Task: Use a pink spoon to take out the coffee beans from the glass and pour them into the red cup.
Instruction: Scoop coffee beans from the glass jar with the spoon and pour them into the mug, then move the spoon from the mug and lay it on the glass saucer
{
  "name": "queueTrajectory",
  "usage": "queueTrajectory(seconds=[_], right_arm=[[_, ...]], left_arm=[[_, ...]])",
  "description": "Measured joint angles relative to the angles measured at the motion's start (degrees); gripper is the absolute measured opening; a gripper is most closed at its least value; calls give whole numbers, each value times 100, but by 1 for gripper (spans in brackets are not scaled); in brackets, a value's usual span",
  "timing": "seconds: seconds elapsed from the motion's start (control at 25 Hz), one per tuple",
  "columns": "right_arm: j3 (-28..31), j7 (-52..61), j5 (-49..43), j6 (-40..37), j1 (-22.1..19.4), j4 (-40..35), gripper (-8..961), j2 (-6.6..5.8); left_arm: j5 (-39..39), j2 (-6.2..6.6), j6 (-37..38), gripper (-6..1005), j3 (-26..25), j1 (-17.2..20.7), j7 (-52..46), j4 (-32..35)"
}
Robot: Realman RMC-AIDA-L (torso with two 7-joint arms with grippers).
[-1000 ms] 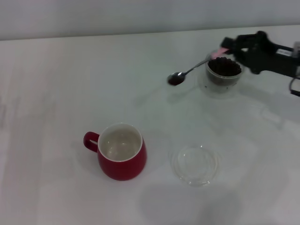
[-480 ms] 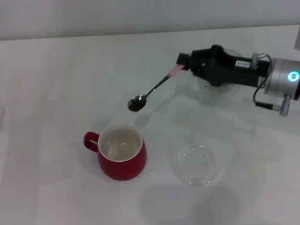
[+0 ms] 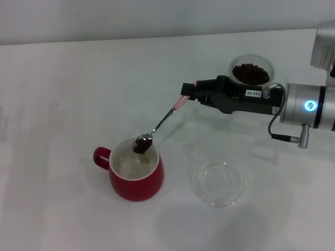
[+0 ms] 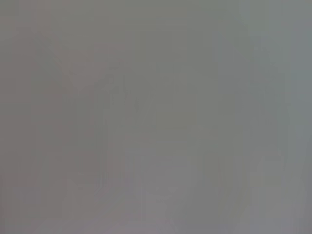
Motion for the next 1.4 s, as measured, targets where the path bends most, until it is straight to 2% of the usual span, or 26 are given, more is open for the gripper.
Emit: queueTrajectory(seconds=[0.4, 0.64, 0.88, 1.12, 1.4], right_arm=[[-604, -1344, 759, -83, -29, -51, 146, 19], [-1366, -1951, 1200, 363, -61, -303, 146, 33], [-1470, -2683, 1248, 404, -120, -455, 146, -10], [-1329, -2976, 1258, 142, -262, -621, 145, -58], [-53, -2760, 1281, -1246, -713, -567, 145, -78]], left_arm=[[-13, 15, 0, 757, 1, -52, 0, -33], [-38, 14, -2, 757, 1, -80, 0, -35], [-38, 17, -7, 758, 1, -83, 0, -46], [-36, 23, -9, 757, 0, -123, 0, -52], [-36, 22, -10, 756, -10, -144, 0, -104]])
